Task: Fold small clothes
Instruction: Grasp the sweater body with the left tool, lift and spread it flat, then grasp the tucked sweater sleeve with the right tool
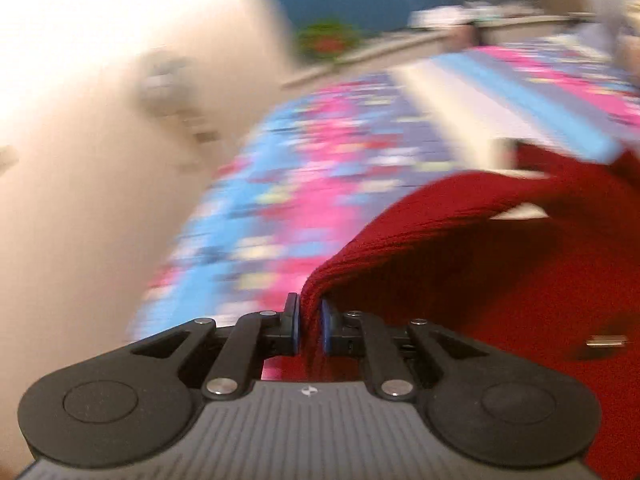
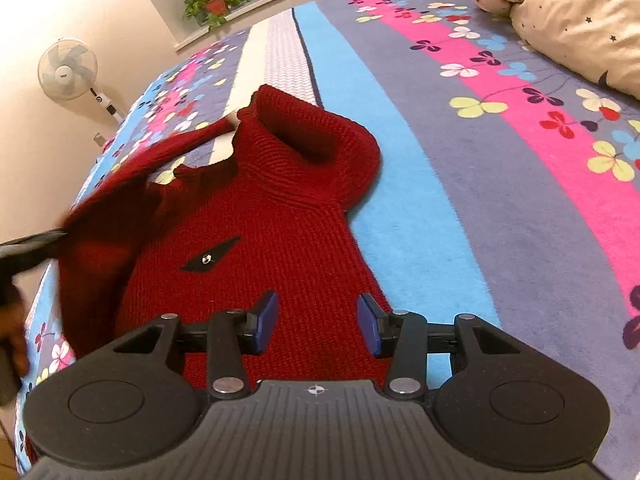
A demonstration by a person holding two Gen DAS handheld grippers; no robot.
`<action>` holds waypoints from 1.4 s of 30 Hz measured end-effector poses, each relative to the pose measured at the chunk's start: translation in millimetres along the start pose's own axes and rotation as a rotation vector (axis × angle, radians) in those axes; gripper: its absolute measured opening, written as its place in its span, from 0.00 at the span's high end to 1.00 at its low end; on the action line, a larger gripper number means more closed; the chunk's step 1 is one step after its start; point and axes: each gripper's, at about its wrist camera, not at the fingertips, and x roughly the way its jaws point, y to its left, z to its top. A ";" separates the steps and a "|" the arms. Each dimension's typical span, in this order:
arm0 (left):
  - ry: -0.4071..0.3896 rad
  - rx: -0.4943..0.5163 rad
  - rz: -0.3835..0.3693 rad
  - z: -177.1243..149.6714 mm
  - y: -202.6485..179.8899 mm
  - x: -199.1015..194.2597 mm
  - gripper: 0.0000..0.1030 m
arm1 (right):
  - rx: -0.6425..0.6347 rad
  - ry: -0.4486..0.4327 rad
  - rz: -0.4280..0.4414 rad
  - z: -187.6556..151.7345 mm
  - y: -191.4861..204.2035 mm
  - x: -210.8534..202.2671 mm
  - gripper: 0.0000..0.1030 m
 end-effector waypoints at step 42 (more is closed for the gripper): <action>0.263 -0.181 -0.400 -147.3 16.4 2.3 0.61 | 0.003 -0.257 -0.027 57.6 -48.6 77.6 0.82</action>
